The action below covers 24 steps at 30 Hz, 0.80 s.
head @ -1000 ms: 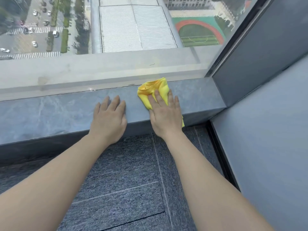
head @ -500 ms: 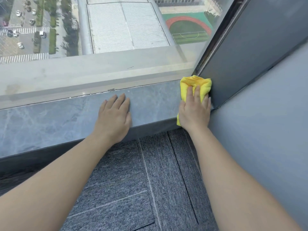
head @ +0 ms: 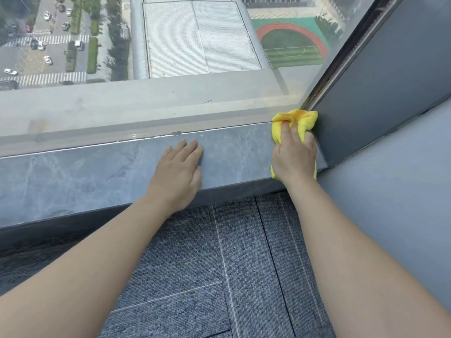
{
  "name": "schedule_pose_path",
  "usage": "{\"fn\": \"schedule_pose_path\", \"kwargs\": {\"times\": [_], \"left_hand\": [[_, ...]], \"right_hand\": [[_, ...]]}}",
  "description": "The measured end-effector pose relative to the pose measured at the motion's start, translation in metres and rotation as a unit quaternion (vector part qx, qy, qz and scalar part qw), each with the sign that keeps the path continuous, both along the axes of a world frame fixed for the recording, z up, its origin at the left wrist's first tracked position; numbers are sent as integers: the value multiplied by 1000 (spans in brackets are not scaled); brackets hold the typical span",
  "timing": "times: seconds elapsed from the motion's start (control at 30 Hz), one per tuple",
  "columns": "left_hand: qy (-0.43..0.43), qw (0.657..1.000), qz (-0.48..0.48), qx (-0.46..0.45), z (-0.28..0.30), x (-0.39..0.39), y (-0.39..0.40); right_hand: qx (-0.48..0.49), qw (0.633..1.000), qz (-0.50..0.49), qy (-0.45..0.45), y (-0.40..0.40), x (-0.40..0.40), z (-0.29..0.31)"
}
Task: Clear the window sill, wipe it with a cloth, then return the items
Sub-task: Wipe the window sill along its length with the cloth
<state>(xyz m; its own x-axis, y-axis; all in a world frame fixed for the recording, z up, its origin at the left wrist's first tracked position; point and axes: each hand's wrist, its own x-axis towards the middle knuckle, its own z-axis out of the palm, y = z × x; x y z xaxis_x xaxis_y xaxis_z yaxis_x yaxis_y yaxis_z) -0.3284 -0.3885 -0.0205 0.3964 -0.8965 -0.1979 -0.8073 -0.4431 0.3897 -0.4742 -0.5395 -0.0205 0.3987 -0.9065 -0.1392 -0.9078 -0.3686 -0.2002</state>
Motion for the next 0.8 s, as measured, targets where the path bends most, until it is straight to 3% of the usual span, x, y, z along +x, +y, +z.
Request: {"fn": "schedule_pose_path", "kwargs": {"times": [0.33,0.47,0.8], "left_hand": [[5,1000,23,-15,1,-4,34],[-13,999,30,-13,1,-8,38],[-23,999,-40,25,3,-48,-4]], "right_hand": [[58,970,235,-15,82,38,5],[63,956,282,-41,94,38,3],[13,999,32,-9,21,-45,-4]]}}
